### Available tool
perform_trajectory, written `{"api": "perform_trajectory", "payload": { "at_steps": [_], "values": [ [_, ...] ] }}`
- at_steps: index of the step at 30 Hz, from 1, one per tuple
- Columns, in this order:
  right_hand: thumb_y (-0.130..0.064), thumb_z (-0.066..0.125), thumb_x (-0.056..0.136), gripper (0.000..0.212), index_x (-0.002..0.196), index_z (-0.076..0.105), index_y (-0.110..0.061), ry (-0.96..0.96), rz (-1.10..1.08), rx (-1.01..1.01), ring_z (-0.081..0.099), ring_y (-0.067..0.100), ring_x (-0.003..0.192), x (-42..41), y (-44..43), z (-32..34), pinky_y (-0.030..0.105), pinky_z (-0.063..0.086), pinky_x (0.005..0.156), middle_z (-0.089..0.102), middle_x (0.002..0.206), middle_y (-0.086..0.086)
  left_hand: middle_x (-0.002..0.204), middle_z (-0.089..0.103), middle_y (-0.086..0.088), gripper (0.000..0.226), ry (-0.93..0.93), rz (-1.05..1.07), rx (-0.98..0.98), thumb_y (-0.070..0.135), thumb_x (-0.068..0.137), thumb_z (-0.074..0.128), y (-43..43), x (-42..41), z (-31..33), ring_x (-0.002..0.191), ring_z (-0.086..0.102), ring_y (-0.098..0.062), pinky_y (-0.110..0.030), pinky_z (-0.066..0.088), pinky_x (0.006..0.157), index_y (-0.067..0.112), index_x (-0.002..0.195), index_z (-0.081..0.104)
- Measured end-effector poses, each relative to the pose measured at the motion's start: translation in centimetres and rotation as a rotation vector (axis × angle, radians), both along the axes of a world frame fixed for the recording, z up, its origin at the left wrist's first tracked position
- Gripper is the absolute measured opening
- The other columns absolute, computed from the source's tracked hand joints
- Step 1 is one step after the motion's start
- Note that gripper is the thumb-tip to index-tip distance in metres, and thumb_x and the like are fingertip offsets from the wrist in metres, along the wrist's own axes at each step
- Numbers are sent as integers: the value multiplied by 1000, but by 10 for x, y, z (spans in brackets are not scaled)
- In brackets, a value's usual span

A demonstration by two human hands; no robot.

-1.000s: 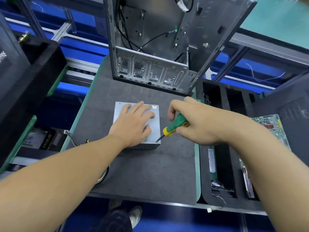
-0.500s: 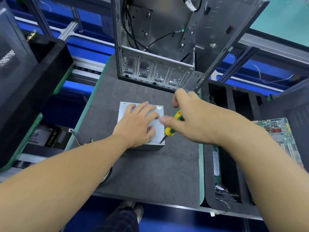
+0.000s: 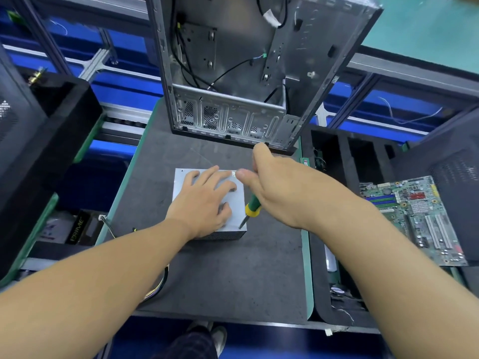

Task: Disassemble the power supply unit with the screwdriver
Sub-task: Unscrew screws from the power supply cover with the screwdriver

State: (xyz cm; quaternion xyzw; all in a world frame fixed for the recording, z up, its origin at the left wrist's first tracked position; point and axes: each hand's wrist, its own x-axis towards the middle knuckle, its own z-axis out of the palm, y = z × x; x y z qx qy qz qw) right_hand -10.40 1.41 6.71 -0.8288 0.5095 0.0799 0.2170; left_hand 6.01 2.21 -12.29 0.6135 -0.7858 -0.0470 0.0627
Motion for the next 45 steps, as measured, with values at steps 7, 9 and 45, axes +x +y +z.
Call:
{"api": "perform_trajectory", "payload": {
  "at_steps": [7, 9, 45],
  "values": [
    [-21, 53, 90, 27, 107, 33, -29, 0, 96, 207, 42, 21, 95, -3, -3, 10, 39, 44, 74, 44, 106, -5, 148, 41, 0, 44, -2, -15, -20, 39, 87, 41, 1, 0, 2, 143, 30, -24, -48, 27, 110, 26, 129, 50],
    [-43, 52, 92, 29, 105, 33, -26, 55, 33, 112, 50, 24, 89, 0, -1, 8, 40, 45, 71, 45, 106, -2, 152, 37, 4, 44, 10, -8, -2, 40, 88, 42, 0, 0, 0, 146, 25, -22, -47, 23, 112, 28, 130, 49],
    [-29, 53, 90, 26, 108, 35, -29, 36, 37, 193, 41, 18, 100, -6, -2, 14, 40, 46, 82, 41, 107, -8, 154, 33, 9, 42, 6, 2, 3, 43, 87, 37, 0, 1, -2, 148, 21, -19, -45, 21, 113, 34, 127, 48]
  ]
}}
